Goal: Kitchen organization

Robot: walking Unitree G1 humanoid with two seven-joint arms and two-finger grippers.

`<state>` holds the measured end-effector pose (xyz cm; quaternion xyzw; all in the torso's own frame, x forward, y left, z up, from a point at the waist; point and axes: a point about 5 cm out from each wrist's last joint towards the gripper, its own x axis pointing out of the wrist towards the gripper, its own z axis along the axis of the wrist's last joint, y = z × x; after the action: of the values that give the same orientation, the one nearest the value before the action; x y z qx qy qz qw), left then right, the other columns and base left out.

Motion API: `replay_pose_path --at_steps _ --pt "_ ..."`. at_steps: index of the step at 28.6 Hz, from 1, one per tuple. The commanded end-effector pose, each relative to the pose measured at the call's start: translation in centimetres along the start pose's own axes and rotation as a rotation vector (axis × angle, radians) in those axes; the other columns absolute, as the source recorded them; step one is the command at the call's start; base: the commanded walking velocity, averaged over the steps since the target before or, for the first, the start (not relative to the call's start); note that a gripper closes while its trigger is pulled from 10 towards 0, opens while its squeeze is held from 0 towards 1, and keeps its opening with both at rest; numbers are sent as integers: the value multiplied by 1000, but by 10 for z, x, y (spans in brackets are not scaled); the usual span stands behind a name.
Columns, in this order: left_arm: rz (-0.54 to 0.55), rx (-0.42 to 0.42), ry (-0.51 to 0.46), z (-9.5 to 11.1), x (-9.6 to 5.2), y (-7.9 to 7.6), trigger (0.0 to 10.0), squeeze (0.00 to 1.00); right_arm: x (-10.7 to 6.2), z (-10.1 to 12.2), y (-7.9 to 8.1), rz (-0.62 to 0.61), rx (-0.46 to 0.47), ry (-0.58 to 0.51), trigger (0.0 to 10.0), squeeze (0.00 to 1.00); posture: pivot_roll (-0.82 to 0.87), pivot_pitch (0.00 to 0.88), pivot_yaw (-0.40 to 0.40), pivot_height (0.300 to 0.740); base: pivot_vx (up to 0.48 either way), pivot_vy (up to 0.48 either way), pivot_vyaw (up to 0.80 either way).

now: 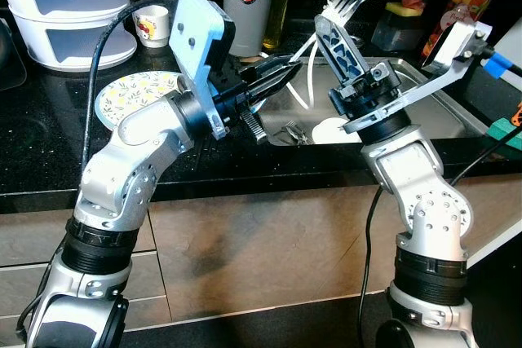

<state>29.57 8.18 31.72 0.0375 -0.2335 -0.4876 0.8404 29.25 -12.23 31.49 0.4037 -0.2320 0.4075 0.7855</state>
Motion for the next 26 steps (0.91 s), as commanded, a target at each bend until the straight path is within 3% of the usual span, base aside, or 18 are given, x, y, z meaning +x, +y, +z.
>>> replay_pose_path --at_steps 1,2,3,4,5,7,8,11,12,13,15,16,17,19,24,25,26 --pt "-2 25 13 -1 1 -2 10000 71 -3 5 -3 -22 -18 -21 0 0 68 4 -81 740 0 0 0" --pt "-2 25 13 -1 1 -2 10000 71 -3 5 -3 -22 -18 -21 0 0 68 4 -81 740 0 0 0" --pt "19 30 8 -1 2 -1 10000 651 -3 5 -3 -21 -20 -21 0 0 68 4 -81 740 0 0 0" --pt "45 23 -1 -1 2 1 10000 1000 -3 5 -3 -27 -25 -17 0 0 68 4 -81 740 0 0 0" --pt "63 17 -8 0 3 3 10000 1000 -3 4 -4 -33 -30 -15 0 0 68 4 -81 740 0 0 0" --pt "60 -28 -24 4 1 5 10000 1000 -3 3 -7 -60 -57 -3 10000 0 72 8 -81 740 0 0 0" --pt "43 -46 -53 9 -3 6 10000 0 -3 2 -10 -79 -88 4 10000 0 72 8 -81 740 0 0 0" --pt "23 -62 -90 16 -9 7 10000 0 -4 2 -13 -107 -139 12 10000 0 72 8 -81 740 0 0 0" --pt "78 -112 -115 20 -21 21 10000 0 -5 -2 -37 -278 -365 63 10000 0 78 10 -79 740 0 0 0" --pt "78 -112 -115 20 -21 21 10000 0 -5 -2 -37 -278 -365 63 10000 0 78 10 -79 740 0 0 0" --pt "115 -146 -127 20 -30 27 10000 0 -7 -9 -62 -429 -573 126 10000 0 78 10 -79 740 0 0 0" --pt "115 -146 -127 20 -30 27 10000 0 -7 -9 -62 -429 -573 126 10000 0 78 10 -79 740 0 0 0" --pt "133 -163 -112 14 -32 25 10000 0 -9 -18 -89 -542 -638 149 10000 0 95 12 -75 740 0 0 0" --pt "130 -177 -97 8 -31 19 10000 0 -6 -21 -108 -621 -676 149 10000 0 100 13 -77 740 0 0 0" --pt "119 -198 -92 1 -24 10 10000 0 14 -16 -125 -717 -769 132 10000 0 130 6 -84 740 0 0 0" --pt "120 -207 -92 1 -23 9 10000 0 18 -17 -126 -730 -805 145 10000 1000 146 3 -86 740 0 0 0" --pt "120 -212 -92 0 -22 8 10000 0 21 -17 -126 -738 -833 155 10000 1000 146 3 -86 740 0 0 0"
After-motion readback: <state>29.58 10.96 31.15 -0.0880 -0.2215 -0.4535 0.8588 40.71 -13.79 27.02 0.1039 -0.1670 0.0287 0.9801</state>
